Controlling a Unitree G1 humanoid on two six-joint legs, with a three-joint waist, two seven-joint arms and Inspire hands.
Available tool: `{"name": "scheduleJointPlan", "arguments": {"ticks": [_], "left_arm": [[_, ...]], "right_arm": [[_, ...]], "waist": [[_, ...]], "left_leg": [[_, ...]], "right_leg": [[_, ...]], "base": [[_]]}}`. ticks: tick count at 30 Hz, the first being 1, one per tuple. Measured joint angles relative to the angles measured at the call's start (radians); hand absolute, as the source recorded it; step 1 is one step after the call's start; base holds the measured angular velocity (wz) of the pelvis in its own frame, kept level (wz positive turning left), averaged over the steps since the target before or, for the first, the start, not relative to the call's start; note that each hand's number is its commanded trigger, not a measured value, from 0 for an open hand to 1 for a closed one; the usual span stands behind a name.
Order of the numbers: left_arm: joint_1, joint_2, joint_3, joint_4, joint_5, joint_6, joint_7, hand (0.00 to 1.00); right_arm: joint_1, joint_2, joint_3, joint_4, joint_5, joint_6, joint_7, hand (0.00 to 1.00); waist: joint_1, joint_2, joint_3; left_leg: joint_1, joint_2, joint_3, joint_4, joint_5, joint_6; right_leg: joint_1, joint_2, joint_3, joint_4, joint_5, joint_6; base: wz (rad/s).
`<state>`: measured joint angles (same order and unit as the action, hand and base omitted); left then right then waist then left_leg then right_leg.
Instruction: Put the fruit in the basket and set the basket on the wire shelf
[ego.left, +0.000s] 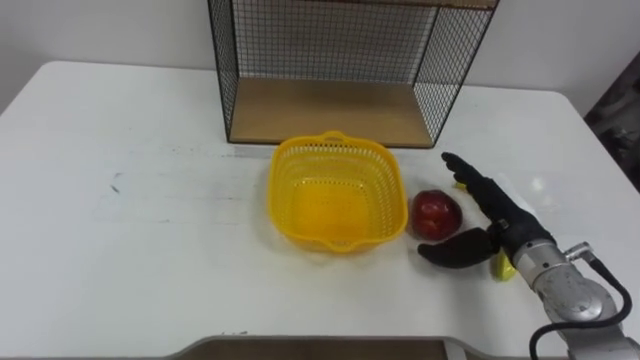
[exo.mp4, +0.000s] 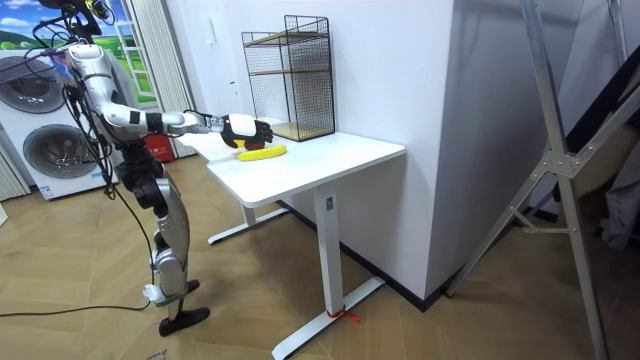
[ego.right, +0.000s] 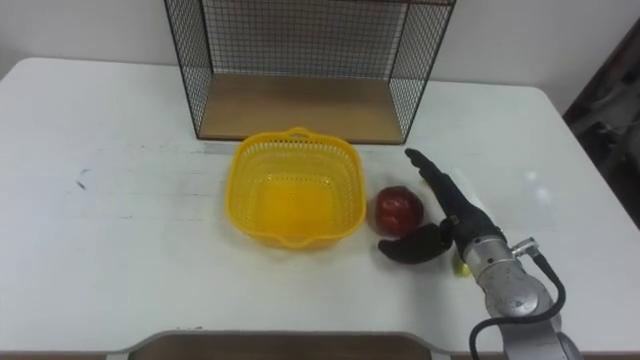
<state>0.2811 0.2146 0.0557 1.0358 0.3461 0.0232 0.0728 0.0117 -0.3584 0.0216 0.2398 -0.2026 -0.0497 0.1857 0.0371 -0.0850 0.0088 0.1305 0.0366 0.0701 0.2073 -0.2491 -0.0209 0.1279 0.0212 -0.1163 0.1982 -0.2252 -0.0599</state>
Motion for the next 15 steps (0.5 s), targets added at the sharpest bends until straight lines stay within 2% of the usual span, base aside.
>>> {"name": "scheduleJointPlan", "arguments": {"ticks": [5,8,15], "left_arm": [[-0.001,0.002,0.000,0.001,0.004,0.000,0.000,0.00],[-0.006,0.003,0.000,0.000,0.020,0.000,0.000,0.00],[-0.009,0.005,0.000,0.000,0.021,0.001,-0.002,0.00]], "right_arm": [[0.000,0.003,0.000,0.029,-0.002,0.000,0.004,0.00],[0.000,0.004,0.000,0.056,-0.032,0.007,0.009,0.00],[-0.012,0.004,0.000,0.058,-0.110,0.007,0.016,0.00]], "waist": [[0.007,-0.003,-0.0005],[0.021,-0.008,-0.0016],[0.027,-0.009,-0.0020]], "left_leg": [[0.003,-0.002,-0.004,0.000,0.000,0.000],[0.002,-0.003,-0.011,-0.001,0.000,0.000],[0.000,-0.003,-0.022,0.000,0.000,0.000]], "right_leg": [[0.010,-0.001,-0.007,-0.012,0.000,0.000],[0.010,-0.002,-0.011,-0.013,0.000,0.000],[0.014,-0.002,-0.024,-0.013,0.000,0.000]], "base": [[0.02],[0.04],[0.03]]}}
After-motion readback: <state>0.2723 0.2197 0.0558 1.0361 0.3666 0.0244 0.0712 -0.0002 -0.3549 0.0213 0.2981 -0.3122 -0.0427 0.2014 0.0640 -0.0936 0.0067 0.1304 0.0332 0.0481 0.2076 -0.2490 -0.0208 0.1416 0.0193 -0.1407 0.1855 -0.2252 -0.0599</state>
